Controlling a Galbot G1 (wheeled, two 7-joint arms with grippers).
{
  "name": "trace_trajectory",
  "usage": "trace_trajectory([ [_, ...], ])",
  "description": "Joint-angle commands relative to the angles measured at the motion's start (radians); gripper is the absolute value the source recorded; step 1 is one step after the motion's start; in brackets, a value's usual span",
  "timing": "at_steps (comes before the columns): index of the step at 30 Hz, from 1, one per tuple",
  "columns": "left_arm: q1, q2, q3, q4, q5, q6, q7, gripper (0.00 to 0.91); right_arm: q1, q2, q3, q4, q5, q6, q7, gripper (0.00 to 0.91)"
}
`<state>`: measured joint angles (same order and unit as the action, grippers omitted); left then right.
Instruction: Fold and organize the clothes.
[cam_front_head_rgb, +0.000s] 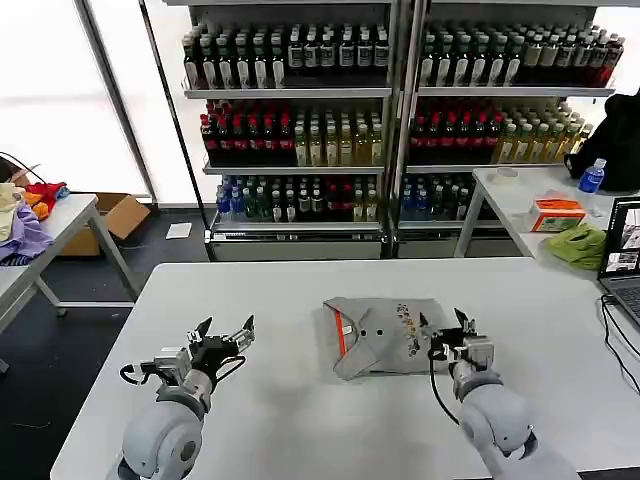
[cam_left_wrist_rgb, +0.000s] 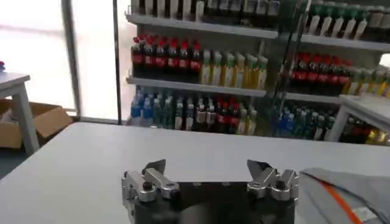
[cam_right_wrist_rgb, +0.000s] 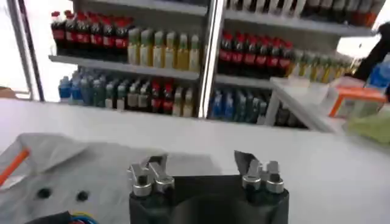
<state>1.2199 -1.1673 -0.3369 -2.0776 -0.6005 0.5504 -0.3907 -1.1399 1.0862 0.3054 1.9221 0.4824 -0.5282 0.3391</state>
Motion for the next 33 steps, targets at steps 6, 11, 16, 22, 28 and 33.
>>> trace_trajectory([
  [6, 0.035, -0.014, 0.011, 0.004, 0.037, 0.005, 0.008, 0.907, -0.122, 0.014, 0.025, 0.043, 0.374, -0.051, 0.098, 0.907],
  [11, 0.030, -0.011, 0.012, 0.006, 0.031, 0.010, 0.008, 0.907, -0.128, 0.003, 0.021, 0.049, 0.400, -0.052, 0.103, 0.907],
  [16, 0.026, -0.005, 0.012, 0.004, 0.022, 0.012, 0.008, 0.907, -0.127, 0.007, 0.014, 0.025, 0.406, -0.052, 0.103, 0.907],
  [22, 0.030, 0.003, 0.003, -0.002, 0.010, 0.010, 0.010, 0.907, -0.131, -0.016, 0.089, 0.123, 0.305, -0.049, 0.093, 0.907],
  [28, 0.014, 0.000, -0.008, -0.007, 0.008, -0.029, 0.019, 0.907, -0.105, -0.147, 0.334, 0.222, -0.028, -0.036, 0.040, 0.907],
  [33, 0.004, -0.011, -0.003, -0.001, 0.027, -0.073, 0.024, 0.907, -0.119, -0.195, 0.442, 0.257, -0.084, -0.024, 0.028, 0.907],
])
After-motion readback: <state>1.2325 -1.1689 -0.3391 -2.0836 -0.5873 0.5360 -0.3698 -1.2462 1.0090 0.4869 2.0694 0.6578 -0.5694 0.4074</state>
